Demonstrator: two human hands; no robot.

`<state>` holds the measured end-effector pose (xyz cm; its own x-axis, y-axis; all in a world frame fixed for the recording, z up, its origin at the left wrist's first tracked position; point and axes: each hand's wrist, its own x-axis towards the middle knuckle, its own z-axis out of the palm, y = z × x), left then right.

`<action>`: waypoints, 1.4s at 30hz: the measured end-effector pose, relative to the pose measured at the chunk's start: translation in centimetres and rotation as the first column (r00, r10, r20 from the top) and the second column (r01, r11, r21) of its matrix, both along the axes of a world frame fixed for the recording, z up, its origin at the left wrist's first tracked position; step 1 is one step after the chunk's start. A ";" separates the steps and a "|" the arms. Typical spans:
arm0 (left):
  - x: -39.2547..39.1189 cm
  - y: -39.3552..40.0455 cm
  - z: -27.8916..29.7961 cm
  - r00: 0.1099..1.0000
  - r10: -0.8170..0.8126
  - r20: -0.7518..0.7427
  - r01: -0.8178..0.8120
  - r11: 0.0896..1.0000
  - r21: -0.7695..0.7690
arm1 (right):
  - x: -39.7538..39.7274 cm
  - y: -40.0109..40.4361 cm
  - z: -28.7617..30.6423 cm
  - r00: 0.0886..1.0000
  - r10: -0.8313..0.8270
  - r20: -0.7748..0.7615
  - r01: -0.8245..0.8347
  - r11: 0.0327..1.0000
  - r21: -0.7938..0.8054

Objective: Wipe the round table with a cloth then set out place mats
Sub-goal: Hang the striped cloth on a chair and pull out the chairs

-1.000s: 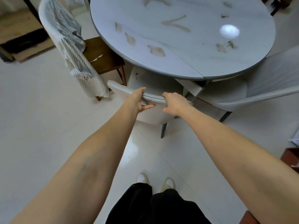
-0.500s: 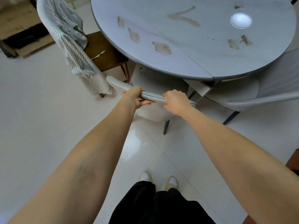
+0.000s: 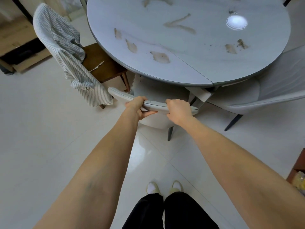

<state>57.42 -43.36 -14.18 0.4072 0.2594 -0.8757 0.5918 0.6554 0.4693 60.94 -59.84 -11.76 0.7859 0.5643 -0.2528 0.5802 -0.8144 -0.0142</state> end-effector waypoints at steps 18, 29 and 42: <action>1.7 0.8 2.8 0.992 -0.007 -0.123 0.011 0.999 0.036 | 3.6 1.9 1.3 0.931 0.105 -0.349 -0.133 0.990 -0.057; 1.7 1.6 5.2 0.992 -0.060 -0.110 0.062 0.998 0.016 | 3.4 3.2 2.0 0.939 0.098 -0.331 -0.113 0.993 -0.025; 1.8 2.0 6.0 0.992 -0.030 -0.119 0.033 0.999 0.028 | 3.3 3.9 2.1 0.945 0.081 -0.316 -0.086 0.996 0.000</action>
<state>59.23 -41.31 -8.21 0.3094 0.2747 -0.9104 0.6647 0.6222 0.4136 64.21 -55.89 -9.68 0.6151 0.6192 -0.4880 0.6136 -0.7647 -0.1968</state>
